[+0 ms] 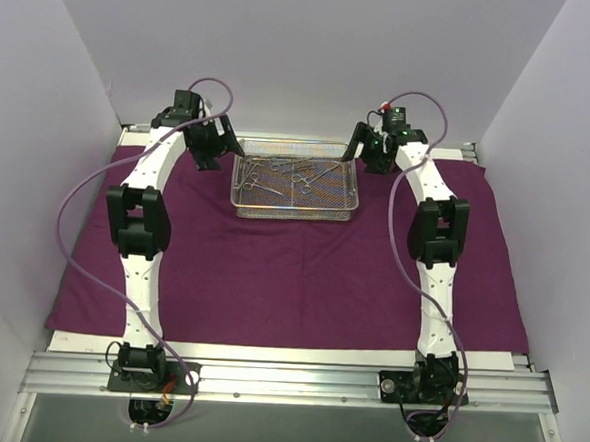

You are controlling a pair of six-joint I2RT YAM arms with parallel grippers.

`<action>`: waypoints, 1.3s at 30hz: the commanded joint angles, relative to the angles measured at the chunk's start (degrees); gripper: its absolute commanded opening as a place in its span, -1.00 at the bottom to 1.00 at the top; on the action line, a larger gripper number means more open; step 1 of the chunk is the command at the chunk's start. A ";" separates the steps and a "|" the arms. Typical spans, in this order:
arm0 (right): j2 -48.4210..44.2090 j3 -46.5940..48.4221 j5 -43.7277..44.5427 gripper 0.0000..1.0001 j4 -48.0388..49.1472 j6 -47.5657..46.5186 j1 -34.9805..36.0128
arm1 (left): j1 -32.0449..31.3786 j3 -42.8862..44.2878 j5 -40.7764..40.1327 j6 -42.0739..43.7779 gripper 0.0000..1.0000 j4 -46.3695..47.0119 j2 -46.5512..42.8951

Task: Open and lay out the surgical kit
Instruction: Pick up the container from the surgical kit.

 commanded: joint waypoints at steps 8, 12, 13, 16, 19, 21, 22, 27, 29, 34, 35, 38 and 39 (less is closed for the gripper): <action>-4.98 -3.93 5.82 0.33 -3.67 -2.83 0.80 | -4.38 4.19 -11.71 3.56 0.87 -4.12 0.98; -4.37 -4.11 5.29 0.21 -3.66 -2.66 1.06 | -4.91 7.71 -12.86 3.30 0.87 -8.25 4.23; -4.10 -4.02 5.20 0.19 -3.58 -2.66 1.06 | -5.09 8.50 -13.04 3.56 0.87 -8.43 5.10; -3.31 -3.50 5.20 0.06 -3.66 -2.39 1.24 | -6.05 11.65 -14.70 4.35 0.87 -10.62 7.56; -2.26 -3.06 4.85 0.00 -3.58 -1.95 1.50 | -6.14 12.46 -15.06 4.18 0.87 -11.33 9.32; -1.56 -2.97 4.93 -0.08 -3.58 -1.78 1.68 | -6.23 12.72 -14.10 4.44 0.87 -11.42 10.73; -1.38 -3.05 5.02 -0.11 -3.49 -1.69 1.68 | -6.23 13.59 -14.09 4.44 0.88 -11.68 11.17; 0.20 -2.88 6.25 -0.50 -3.66 -1.16 1.50 | -6.23 15.27 -13.30 4.35 0.71 -10.98 13.37; 0.64 -2.62 6.69 -0.63 -3.49 -0.99 1.33 | -6.14 16.49 -12.95 4.09 0.41 -10.72 13.98; 2.49 -1.21 7.48 -0.86 -3.93 -0.37 0.54 | -5.97 17.91 -11.90 3.83 0.03 -10.01 16.01; 2.66 -1.12 7.66 -0.90 -3.93 -0.37 0.27 | -5.88 17.91 -11.64 3.65 0.02 -9.93 16.18; 3.37 -0.68 8.27 -0.97 -4.19 -0.63 -0.25 | -5.36 19.05 -11.11 3.30 -0.13 -9.66 17.15; 4.07 0.28 8.27 -0.99 -4.45 -0.90 -0.43 | -5.18 19.83 -10.84 3.12 -0.21 -9.66 17.76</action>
